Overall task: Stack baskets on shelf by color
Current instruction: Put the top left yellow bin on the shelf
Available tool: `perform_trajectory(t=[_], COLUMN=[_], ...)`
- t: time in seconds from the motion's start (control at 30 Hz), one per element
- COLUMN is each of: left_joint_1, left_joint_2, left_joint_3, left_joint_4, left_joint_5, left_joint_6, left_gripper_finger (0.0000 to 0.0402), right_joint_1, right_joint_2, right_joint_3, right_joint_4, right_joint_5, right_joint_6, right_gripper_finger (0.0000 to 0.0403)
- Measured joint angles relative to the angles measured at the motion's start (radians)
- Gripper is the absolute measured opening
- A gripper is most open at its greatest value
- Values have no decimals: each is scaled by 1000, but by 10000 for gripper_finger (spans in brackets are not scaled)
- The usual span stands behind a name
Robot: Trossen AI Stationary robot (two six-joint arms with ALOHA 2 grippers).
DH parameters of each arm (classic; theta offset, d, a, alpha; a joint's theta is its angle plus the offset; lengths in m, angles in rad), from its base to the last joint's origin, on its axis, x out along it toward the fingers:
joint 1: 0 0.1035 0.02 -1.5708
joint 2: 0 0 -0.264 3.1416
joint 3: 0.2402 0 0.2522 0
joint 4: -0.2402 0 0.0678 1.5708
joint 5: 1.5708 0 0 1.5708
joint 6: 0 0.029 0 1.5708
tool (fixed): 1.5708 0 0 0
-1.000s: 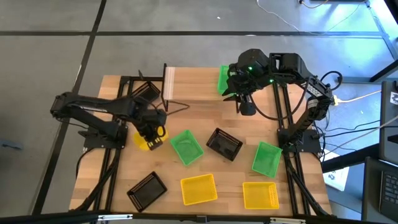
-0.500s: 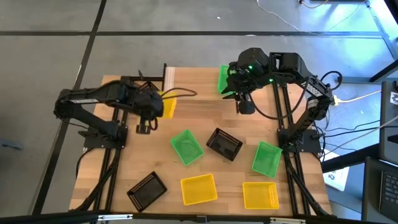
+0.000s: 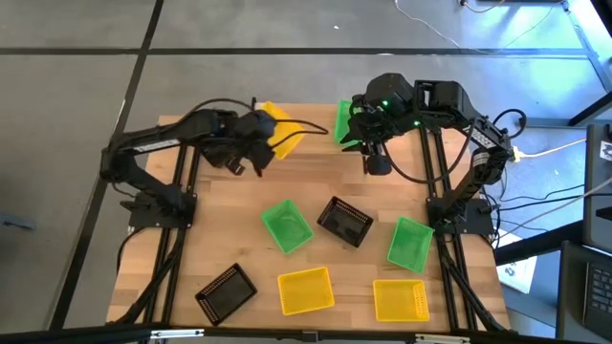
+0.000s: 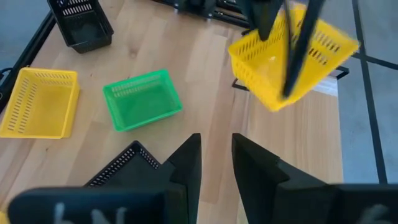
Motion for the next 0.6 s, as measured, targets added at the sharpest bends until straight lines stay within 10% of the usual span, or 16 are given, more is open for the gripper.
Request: perform_trajectory(t=[0.6], left_joint_1=[181], left_joint_2=[212], left_joint_3=[0], left_joint_4=[97], left_joint_5=[110], left_joint_6=[174], left_gripper_finger=[0], right_joint_1=[-1], right_joint_2=[0], right_joint_3=[0], right_joint_4=[-5], right_joint_5=[-1], right_joint_6=[-1], right_gripper_finger=[90])
